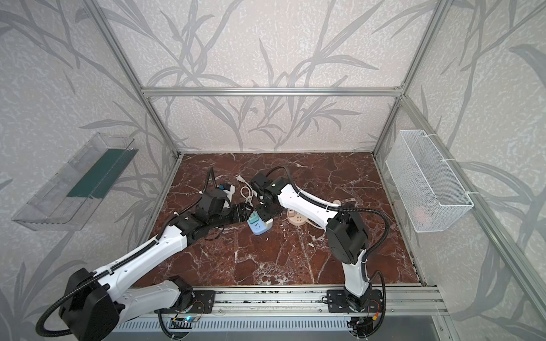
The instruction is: Insert the plug
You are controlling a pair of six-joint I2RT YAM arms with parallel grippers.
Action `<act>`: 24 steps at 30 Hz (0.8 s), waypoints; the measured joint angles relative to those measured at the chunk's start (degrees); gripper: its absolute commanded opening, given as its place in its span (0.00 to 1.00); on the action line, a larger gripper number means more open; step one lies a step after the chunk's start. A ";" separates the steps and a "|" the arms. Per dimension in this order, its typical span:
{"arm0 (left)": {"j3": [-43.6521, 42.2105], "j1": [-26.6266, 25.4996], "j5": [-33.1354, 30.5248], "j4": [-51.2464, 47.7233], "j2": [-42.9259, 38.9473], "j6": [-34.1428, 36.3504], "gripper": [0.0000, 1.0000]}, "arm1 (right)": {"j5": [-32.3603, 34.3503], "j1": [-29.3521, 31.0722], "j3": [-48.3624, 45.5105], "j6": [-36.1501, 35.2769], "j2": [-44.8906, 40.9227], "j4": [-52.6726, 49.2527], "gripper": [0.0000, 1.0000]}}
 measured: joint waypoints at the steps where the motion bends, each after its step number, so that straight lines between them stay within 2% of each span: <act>1: -0.22 0.00 -0.02 0.02 -0.35 -0.02 0.77 | 0.02 0.00 0.09 -0.02 0.33 -0.04 0.42; 8: -1.88 0.00 -0.02 -0.02 -0.79 -0.66 0.77 | 0.20 0.00 2.73 -0.17 2.16 -0.28 0.34; 15: -2.19 0.00 -0.15 0.02 -0.87 -0.83 0.77 | 0.72 0.00 6.60 -0.55 5.14 -1.70 0.32; 19: -2.19 0.00 -0.15 0.04 -0.87 -0.83 0.77 | 0.98 0.00 7.58 -1.16 5.84 -2.73 0.18; 24: -2.19 0.00 -0.15 0.07 -0.74 -0.83 0.77 | 0.59 0.07 9.94 -1.42 7.34 -3.96 0.09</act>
